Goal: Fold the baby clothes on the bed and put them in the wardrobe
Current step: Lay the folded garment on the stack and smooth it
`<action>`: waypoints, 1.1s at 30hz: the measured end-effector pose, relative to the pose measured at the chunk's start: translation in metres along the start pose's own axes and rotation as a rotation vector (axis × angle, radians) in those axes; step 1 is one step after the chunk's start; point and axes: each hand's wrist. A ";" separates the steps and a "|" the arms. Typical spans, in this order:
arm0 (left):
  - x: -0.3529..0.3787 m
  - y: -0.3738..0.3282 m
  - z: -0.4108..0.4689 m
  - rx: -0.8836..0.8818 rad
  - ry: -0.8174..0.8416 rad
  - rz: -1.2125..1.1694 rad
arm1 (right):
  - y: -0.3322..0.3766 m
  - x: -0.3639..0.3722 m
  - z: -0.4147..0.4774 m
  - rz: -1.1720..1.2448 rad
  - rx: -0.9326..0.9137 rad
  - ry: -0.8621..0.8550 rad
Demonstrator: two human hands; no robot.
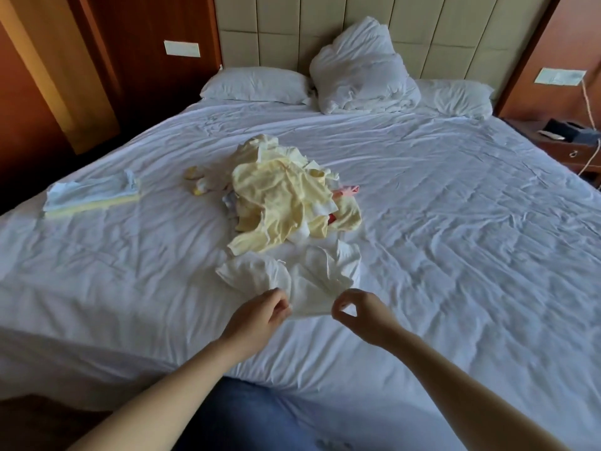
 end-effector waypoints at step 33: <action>-0.076 -0.041 0.066 -0.109 -0.303 -0.392 | 0.016 -0.072 0.048 0.214 0.045 -0.299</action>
Point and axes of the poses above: each hand's wrist, its own z-axis towards the middle knuckle, its own x-axis out of the palm, y = z × x, and after that the axes turned 15 degrees about -z, right-handed
